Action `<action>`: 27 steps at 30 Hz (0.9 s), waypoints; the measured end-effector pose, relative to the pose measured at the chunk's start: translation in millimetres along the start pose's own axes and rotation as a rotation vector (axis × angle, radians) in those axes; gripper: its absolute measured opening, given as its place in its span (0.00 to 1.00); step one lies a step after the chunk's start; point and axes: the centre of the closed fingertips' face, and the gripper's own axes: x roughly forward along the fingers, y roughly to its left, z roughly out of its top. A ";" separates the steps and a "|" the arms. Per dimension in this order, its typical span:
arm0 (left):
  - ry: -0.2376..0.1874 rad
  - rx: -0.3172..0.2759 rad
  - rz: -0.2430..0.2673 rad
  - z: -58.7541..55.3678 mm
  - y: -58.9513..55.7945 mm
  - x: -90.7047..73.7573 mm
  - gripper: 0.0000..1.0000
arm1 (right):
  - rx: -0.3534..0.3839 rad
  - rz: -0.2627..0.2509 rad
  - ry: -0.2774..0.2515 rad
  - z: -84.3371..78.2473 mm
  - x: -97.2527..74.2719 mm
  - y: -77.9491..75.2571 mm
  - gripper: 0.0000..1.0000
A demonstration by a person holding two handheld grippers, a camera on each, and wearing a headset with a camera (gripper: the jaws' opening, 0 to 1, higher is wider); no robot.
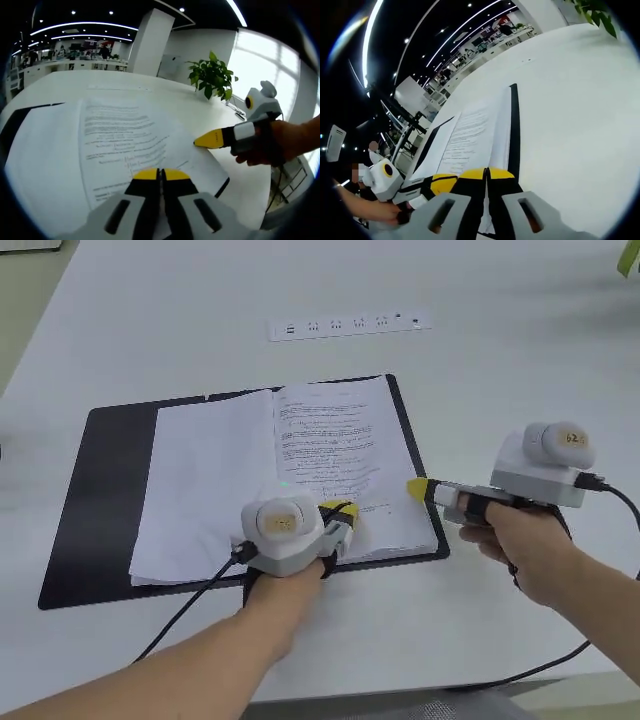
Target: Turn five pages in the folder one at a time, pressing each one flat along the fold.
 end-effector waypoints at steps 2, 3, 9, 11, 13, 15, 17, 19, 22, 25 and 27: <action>0.003 0.008 0.008 0.9 1.8 -3.2 0.03 | 0.005 0.000 0.001 0.2 -1.2 0.1 0.00; -0.002 0.009 0.010 2.3 2.8 -5.1 0.06 | 0.010 0.002 -0.003 0.8 -1.8 0.8 0.00; -0.005 0.026 -0.004 10.4 2.3 -17.3 0.07 | 0.041 0.016 -0.021 4.4 -5.7 7.5 0.00; -0.006 0.055 -0.004 12.0 4.0 -22.2 0.07 | 0.042 0.017 -0.023 5.8 -7.5 10.8 0.00; 0.008 0.066 -0.011 11.3 4.2 -29.1 0.07 | 0.042 0.020 -0.028 7.8 -9.8 14.9 0.00; 0.005 0.086 -0.010 13.3 6.7 -36.1 0.07 | 0.049 0.024 -0.032 10.1 -12.2 19.2 0.00; 0.006 0.096 -0.012 14.8 8.4 -41.8 0.07 | 0.062 0.034 -0.039 12.7 -14.5 24.1 0.00; 0.000 0.112 -0.014 18.8 9.7 -49.5 0.07 | 0.080 0.042 -0.042 15.1 -16.9 30.1 0.00; -0.003 0.135 -0.013 23.1 14.9 -58.1 0.07 | 0.088 0.052 -0.049 18.0 -19.9 39.9 0.00; -0.007 0.158 -0.011 27.7 19.3 -69.3 0.08 | 0.109 0.072 -0.058 22.2 -22.4 53.2 0.00; -0.009 0.169 -0.012 29.5 23.0 -77.0 0.08 | 0.118 0.067 -0.059 24.6 -23.9 59.7 0.00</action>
